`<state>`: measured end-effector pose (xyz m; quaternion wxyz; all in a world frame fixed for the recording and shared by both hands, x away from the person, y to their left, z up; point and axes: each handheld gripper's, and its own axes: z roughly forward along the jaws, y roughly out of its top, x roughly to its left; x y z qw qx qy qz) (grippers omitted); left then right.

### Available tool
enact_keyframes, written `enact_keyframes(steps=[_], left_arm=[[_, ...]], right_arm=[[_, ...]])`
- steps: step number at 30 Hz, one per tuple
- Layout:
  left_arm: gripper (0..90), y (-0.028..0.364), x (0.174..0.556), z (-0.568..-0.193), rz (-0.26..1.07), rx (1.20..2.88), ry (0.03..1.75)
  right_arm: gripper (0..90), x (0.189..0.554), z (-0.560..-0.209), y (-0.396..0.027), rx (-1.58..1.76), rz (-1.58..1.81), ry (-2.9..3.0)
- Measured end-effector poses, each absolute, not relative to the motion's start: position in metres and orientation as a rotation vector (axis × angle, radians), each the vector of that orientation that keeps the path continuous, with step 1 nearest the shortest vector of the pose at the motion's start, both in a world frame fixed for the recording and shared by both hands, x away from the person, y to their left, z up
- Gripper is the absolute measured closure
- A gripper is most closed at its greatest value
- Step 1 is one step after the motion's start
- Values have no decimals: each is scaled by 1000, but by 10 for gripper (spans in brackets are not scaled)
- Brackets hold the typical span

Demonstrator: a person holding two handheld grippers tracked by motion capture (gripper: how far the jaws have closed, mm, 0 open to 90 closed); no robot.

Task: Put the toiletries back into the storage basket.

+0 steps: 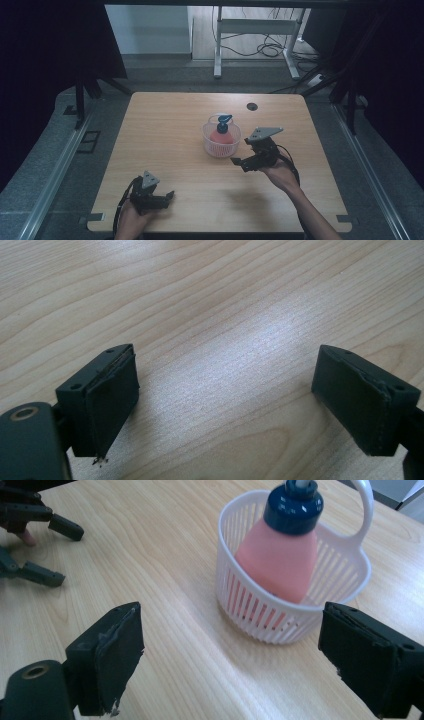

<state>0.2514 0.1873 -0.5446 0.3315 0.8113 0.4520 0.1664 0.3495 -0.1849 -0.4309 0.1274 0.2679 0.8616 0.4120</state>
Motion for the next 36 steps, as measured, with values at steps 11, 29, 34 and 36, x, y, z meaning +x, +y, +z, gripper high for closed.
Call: enact_keyframes(steps=[11,29,34,36], left_arm=[[113,187,251,-545,434,2113,1189],[113,187,251,-545,434,2117,1187],[113,187,251,-545,434,2118,1189],[113,187,251,-545,434,2116,1189]], right_arm=[[46,336,-441,-204,813,1182,2507],[36,307,-465,-233,902,1241,2470],[36,303,-475,-242,940,1243,2445],[36,302,-480,-245,957,1233,2440]])
